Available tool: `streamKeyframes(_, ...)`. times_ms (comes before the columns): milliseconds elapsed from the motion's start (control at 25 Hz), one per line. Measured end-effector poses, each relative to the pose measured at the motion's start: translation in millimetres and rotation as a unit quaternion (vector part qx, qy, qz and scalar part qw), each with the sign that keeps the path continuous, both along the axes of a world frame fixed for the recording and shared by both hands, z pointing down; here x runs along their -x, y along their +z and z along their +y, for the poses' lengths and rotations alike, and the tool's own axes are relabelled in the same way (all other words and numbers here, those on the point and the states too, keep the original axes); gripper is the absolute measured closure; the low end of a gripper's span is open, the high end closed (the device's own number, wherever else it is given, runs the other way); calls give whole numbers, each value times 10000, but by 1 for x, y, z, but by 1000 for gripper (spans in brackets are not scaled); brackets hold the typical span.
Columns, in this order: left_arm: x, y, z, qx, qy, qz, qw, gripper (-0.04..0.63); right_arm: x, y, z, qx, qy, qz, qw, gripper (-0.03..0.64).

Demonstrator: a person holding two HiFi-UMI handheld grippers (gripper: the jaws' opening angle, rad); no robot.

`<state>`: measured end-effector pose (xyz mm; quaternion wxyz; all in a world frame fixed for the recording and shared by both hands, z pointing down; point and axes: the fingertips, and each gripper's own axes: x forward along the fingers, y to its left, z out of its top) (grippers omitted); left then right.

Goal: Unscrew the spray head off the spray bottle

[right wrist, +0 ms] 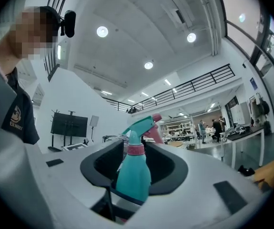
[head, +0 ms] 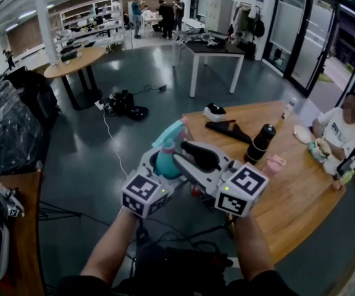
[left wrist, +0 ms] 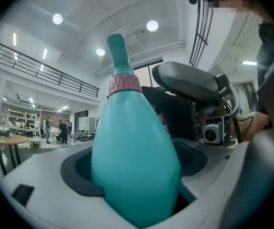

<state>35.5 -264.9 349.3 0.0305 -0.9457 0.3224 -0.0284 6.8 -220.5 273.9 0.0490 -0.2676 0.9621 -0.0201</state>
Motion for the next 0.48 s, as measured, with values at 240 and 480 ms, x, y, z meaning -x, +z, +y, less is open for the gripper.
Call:
streamKeyframes(240,2,5,-3,-61,-174,-242,9995,170,6,5,-3,75,33,204,9998,462)
streamKeyframes(480,-5,11,-2,-196,-260,-601,9977,170,7,9,-10,188,262,386,9987,462)
